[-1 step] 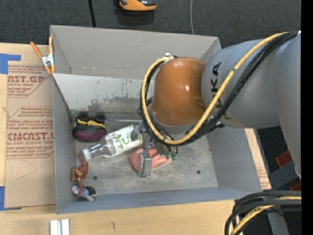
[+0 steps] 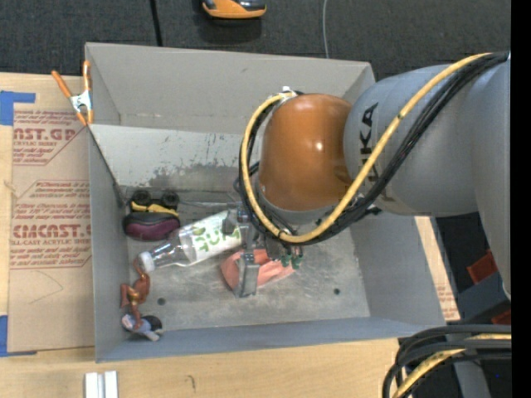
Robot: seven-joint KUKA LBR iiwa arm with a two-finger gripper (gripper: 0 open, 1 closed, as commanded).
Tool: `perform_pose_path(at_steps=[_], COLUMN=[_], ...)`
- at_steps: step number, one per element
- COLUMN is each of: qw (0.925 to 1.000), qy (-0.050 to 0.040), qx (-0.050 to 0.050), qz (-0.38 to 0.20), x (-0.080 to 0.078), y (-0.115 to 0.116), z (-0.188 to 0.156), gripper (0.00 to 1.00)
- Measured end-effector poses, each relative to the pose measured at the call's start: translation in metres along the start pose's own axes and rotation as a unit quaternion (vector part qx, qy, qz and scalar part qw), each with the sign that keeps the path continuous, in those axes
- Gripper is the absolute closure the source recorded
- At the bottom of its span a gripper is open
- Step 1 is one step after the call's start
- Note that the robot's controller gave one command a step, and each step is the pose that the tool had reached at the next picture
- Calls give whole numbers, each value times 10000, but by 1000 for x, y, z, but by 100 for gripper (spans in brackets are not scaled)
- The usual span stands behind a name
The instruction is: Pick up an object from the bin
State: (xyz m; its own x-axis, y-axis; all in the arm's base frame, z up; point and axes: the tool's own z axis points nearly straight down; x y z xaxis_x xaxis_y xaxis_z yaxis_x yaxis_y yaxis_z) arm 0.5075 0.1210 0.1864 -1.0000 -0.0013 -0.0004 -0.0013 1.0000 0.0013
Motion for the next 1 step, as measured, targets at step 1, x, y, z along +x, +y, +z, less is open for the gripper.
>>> perform_pose_path(at_steps=[1], qw=[9995], qy=[-40], qx=[-12], qz=[299], x=[-10], y=[-4], z=[20], gripper=[0])
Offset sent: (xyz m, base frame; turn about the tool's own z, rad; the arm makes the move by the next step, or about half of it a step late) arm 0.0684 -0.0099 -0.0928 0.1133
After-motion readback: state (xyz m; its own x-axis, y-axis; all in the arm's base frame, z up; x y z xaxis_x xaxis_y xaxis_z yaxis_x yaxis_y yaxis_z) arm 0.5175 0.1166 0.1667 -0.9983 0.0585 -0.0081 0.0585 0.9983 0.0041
